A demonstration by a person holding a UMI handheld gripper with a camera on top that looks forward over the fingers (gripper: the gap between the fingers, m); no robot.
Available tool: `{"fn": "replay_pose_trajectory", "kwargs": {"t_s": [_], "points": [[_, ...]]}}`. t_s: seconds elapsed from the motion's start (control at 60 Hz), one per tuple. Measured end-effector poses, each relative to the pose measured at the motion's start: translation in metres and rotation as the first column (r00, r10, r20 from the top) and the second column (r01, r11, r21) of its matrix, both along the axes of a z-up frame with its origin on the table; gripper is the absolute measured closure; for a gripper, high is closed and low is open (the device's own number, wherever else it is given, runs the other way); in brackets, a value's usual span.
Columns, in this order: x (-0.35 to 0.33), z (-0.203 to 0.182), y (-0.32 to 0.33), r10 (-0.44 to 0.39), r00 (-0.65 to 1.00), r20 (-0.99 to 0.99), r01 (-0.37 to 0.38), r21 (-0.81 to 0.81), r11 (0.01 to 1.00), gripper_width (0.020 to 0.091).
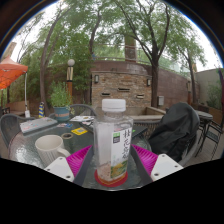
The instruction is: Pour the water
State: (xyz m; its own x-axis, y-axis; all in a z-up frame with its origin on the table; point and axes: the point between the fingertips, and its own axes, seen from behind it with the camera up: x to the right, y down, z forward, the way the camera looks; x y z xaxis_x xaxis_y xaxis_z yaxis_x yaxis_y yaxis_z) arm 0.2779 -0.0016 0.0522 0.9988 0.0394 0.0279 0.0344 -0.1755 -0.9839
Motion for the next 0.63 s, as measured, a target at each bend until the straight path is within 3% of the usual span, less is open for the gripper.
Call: {"fn": "replay_pose_trajectory", "kwargs": {"t_s": [0.117,0.317,0.633], "points": [[-0.004,0.010,-0.019,-0.022,0.998,0.066,0.021,0.007,1.000,0.0272],[-0.019,0.035,-0.074,-0.031,0.999,0.017,0.031,0.028,0.999,0.0266],[-0.050,0.085,-0.216,-0.075,0.997,-0.019,0.076,0.048,0.996,0.0267]]}}
